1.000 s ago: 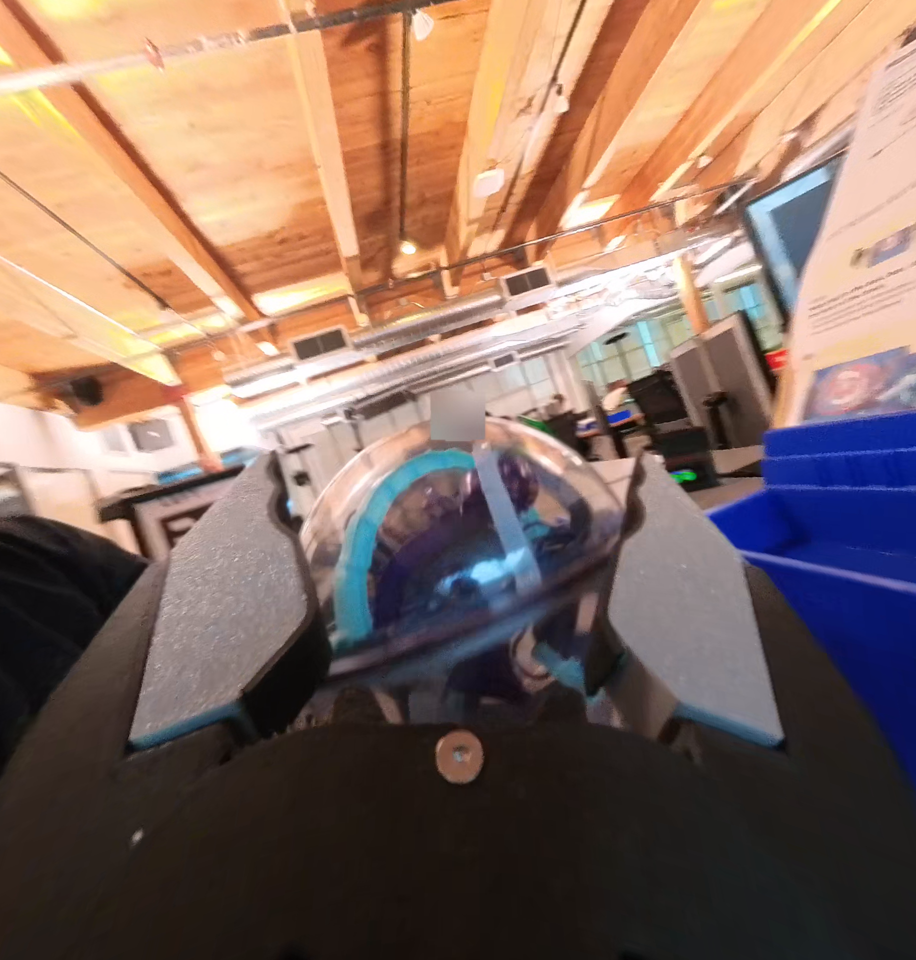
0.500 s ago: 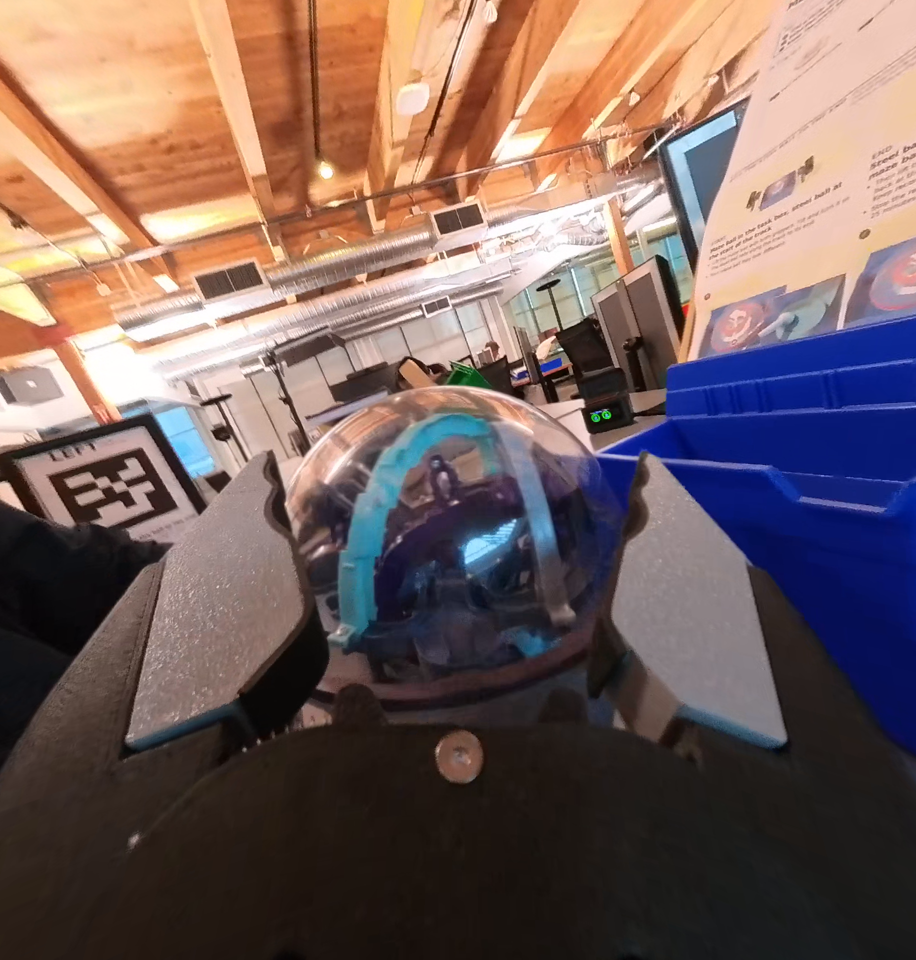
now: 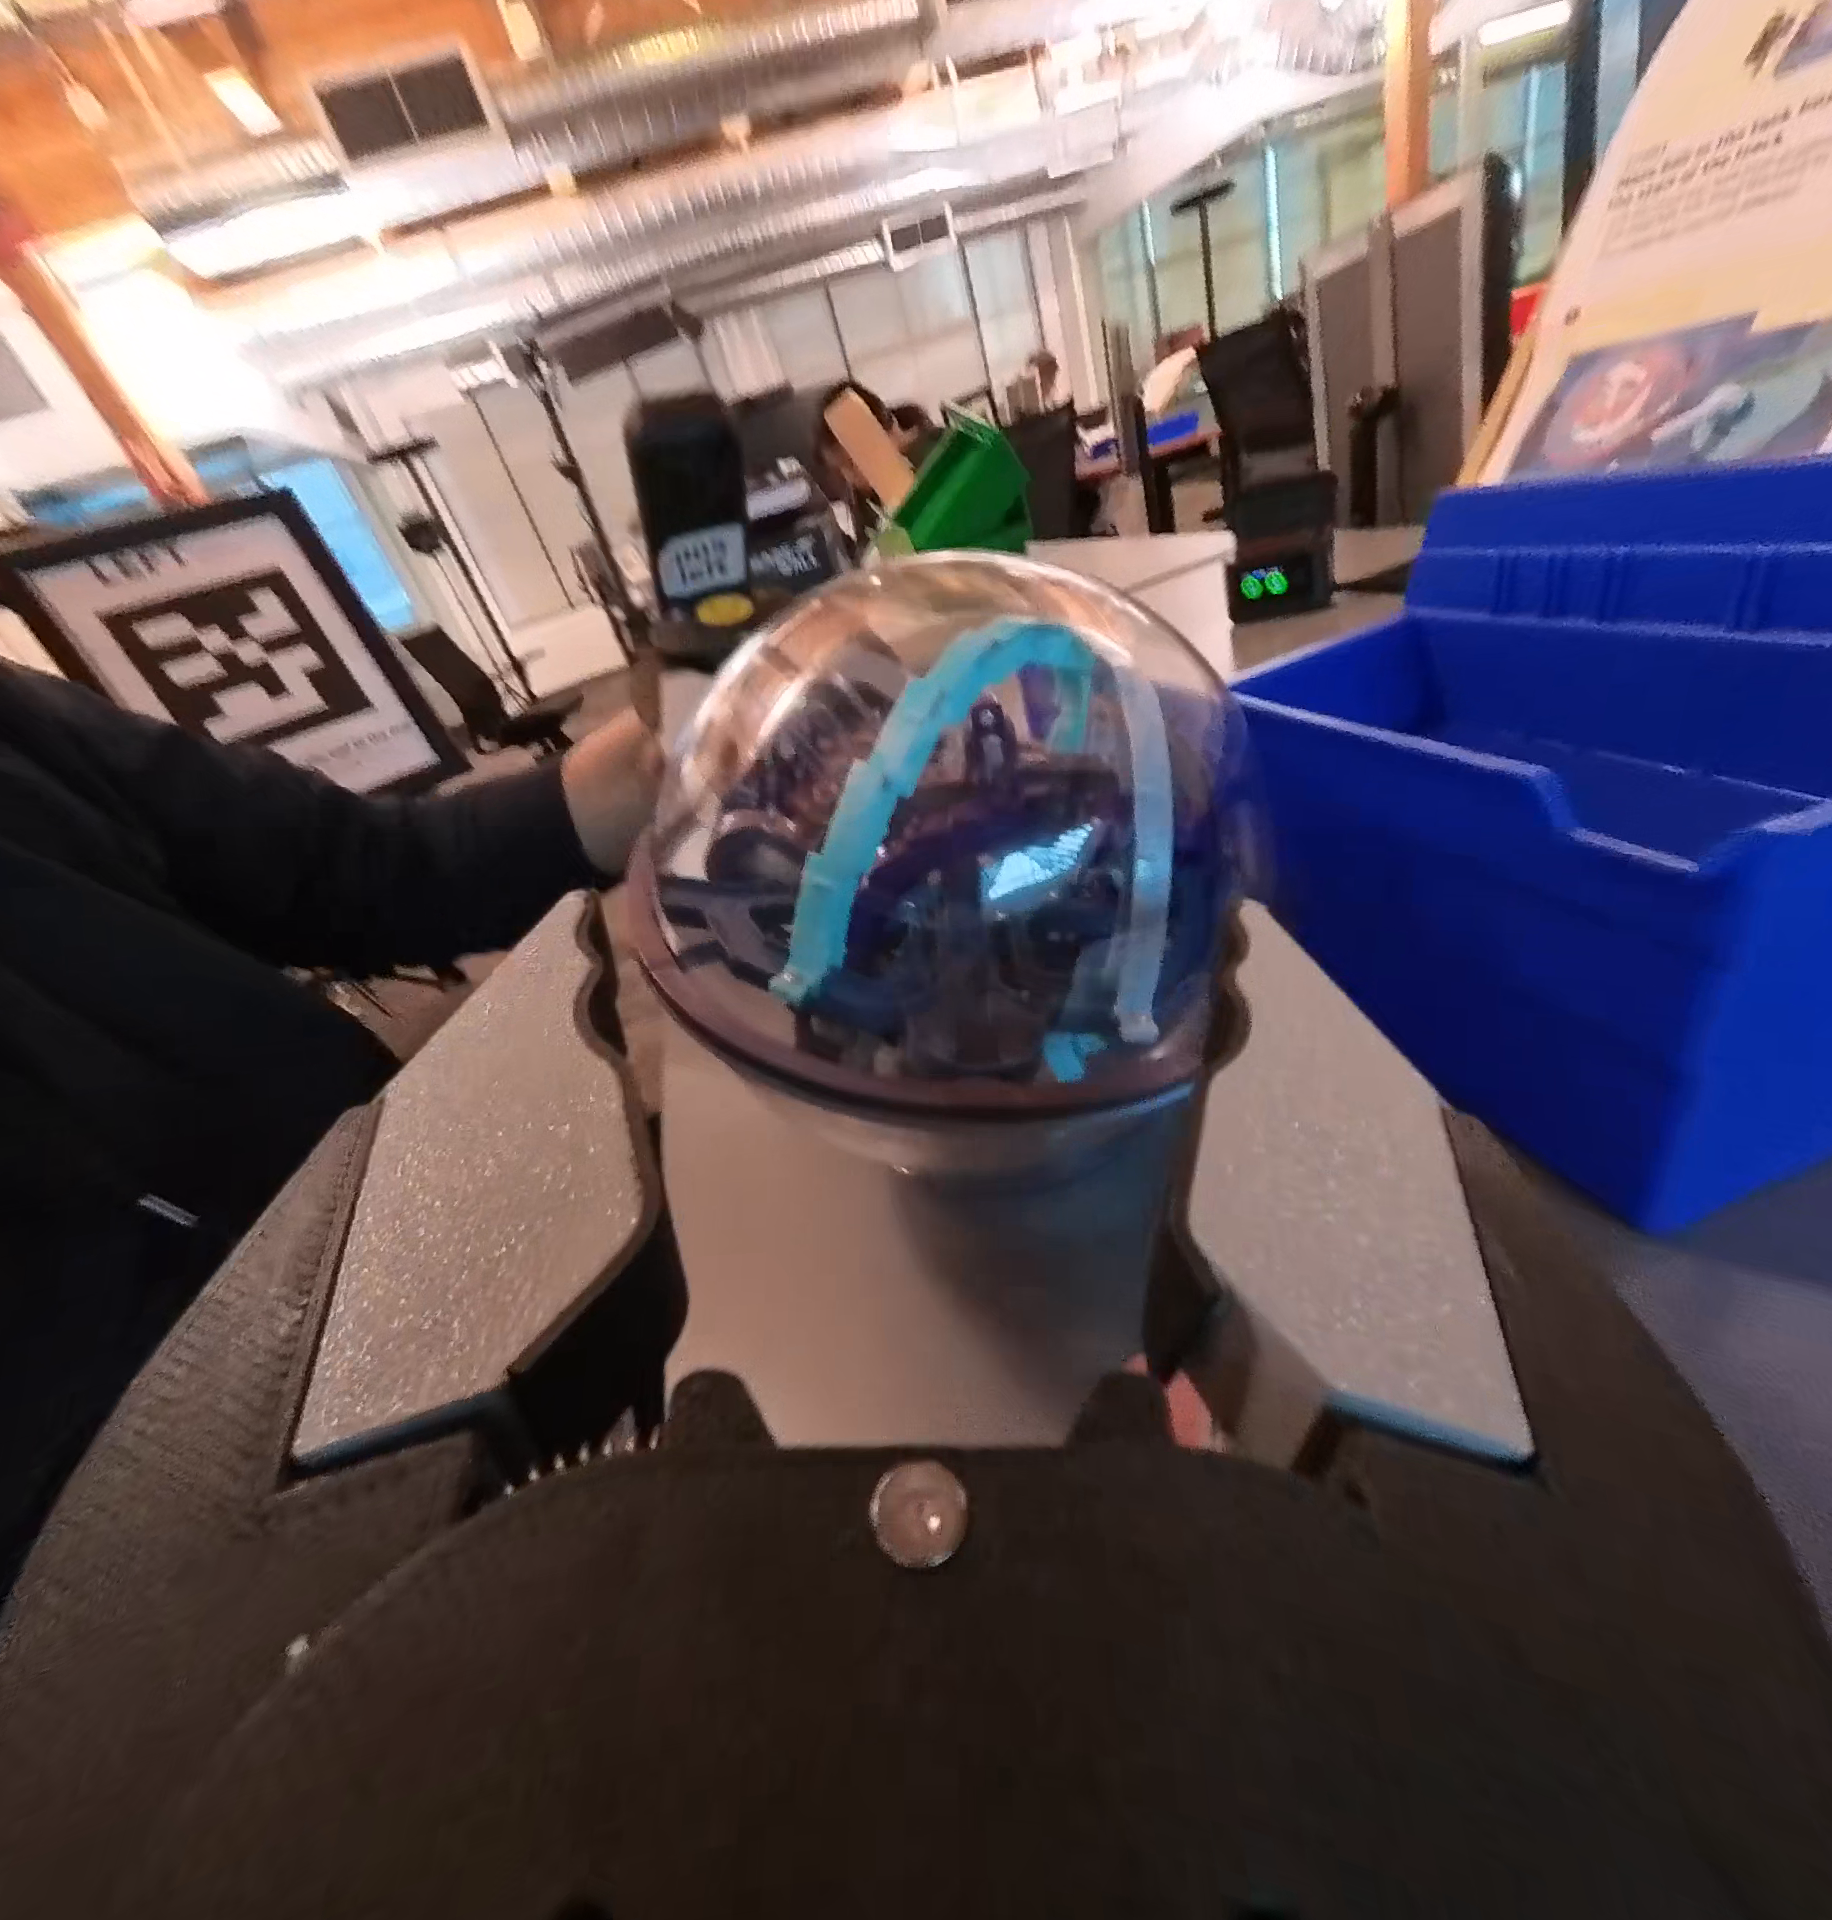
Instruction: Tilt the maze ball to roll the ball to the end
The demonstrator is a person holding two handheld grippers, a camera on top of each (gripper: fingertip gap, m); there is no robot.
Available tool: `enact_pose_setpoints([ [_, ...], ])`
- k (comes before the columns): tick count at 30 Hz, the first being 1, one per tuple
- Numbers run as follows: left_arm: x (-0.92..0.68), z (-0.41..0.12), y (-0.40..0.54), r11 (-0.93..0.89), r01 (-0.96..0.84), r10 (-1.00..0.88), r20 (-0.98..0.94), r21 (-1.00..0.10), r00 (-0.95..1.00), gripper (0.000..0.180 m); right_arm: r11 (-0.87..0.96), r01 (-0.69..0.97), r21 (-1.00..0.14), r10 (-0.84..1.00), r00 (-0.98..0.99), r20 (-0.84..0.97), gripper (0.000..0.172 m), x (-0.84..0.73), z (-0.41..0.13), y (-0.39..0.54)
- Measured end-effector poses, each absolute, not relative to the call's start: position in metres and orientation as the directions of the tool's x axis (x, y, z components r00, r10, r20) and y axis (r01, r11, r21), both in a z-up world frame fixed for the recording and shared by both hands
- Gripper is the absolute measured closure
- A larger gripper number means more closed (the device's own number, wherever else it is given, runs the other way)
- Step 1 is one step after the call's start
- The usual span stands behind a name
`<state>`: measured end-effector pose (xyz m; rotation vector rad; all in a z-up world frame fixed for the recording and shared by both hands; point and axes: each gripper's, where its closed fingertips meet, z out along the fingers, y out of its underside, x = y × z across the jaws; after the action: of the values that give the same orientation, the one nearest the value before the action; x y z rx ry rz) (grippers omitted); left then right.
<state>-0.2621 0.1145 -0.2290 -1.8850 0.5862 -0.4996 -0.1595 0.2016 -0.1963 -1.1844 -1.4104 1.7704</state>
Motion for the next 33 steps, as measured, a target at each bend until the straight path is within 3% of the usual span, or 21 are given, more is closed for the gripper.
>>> enact_pose_setpoints([
  [6, -0.231, -0.229, 0.130, -0.424, -0.106, -0.653, 0.223, -0.899, 0.724, 0.065, -0.240, 0.192, -0.952, 0.862, -0.408, -0.300, 0.054, -0.163, -0.211, 0.199],
  [7, -0.229, -0.234, 0.133, -0.427, -0.126, -0.656, 0.210, -0.896, 0.725, 0.065, -0.261, 0.203, -0.944, 0.852, -0.412, -0.324, 0.045, -0.166, -0.212, 0.196],
  [10, -0.224, -0.250, 0.140, -0.450, -0.158, -0.653, 0.204, -0.879, 0.729, 0.066, -0.258, 0.246, -0.934, 0.861, -0.380, -0.338, 0.041, -0.177, -0.219, 0.192],
  [12, -0.220, -0.256, 0.142, -0.434, -0.180, -0.650, 0.169, -0.883, 0.741, 0.071, -0.236, 0.219, -0.947, 0.873, -0.381, -0.306, 0.031, -0.184, -0.215, 0.186],
  [15, -0.219, -0.258, 0.141, -0.402, -0.245, -0.624, 0.068, -0.882, 0.779, 0.063, -0.141, 0.186, -0.973, 0.916, -0.348, -0.199, 0.024, -0.193, -0.210, 0.177],
  [22, -0.231, -0.197, 0.156, -0.277, -0.299, -0.607, -0.074, -0.913, 0.791, 0.061, 0.013, 0.077, -0.997, 0.940, -0.342, -0.014, 0.023, -0.204, -0.141, 0.183],
  [33, -0.232, -0.264, 0.150, -0.337, -0.390, -0.600, -0.124, -0.857, 0.791, 0.062, 0.117, 0.148, -0.982, 0.945, -0.322, 0.064, 0.021, -0.205, -0.201, 0.175],
])
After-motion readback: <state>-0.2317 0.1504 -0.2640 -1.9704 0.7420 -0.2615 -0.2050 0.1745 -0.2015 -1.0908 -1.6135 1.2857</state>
